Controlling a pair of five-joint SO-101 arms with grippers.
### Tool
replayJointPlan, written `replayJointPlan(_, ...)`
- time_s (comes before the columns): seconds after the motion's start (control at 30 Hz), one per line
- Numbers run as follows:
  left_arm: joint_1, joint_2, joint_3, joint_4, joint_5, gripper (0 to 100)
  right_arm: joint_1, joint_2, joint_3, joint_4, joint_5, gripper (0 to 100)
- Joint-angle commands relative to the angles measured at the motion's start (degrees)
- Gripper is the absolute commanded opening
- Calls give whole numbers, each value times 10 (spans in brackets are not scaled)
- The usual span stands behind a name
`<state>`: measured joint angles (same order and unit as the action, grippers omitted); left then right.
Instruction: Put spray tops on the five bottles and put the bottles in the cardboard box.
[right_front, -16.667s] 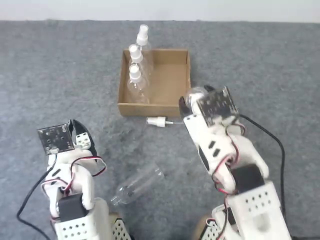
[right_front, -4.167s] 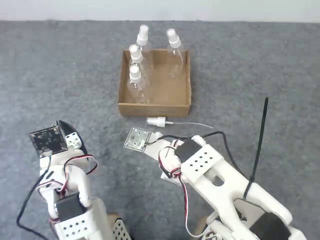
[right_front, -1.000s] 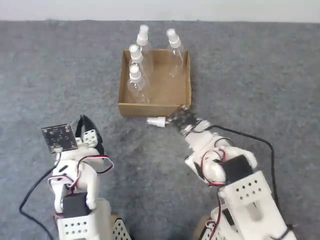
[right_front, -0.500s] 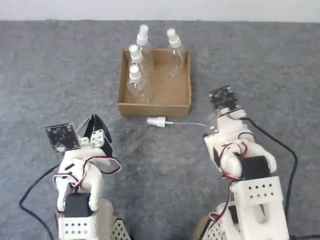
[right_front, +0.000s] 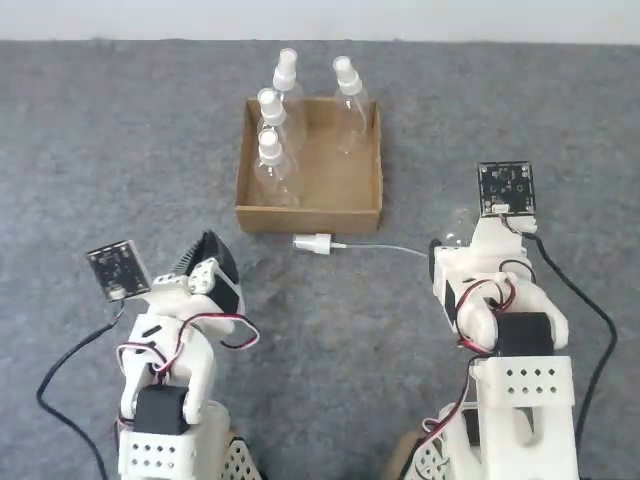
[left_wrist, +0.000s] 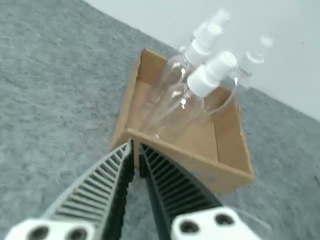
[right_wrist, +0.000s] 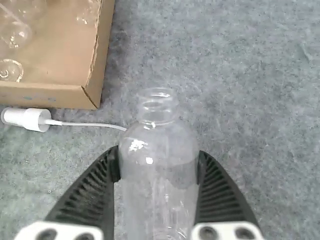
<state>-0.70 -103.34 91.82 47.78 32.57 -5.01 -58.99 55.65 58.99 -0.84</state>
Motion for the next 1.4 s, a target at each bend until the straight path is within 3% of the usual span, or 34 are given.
replayJointPlan(0.0,33,0,-73,60,20,12,8,-16,-5,-19,-10,38)
replayJointPlan(0.2,97,1,-161,149,48,12,8,-20,47,-95,-10,38)
replayJointPlan(0.67,113,1,-167,152,65,12,7,-15,49,-156,-96,35)
replayJointPlan(0.87,107,0,-145,152,76,12,5,-15,95,-276,-93,34)
replayJointPlan(1.13,106,-2,-125,141,76,12,-8,-15,193,-510,-91,34)
replayJointPlan(1.37,80,-3,-124,140,76,12,-36,-15,210,-562,-91,34)
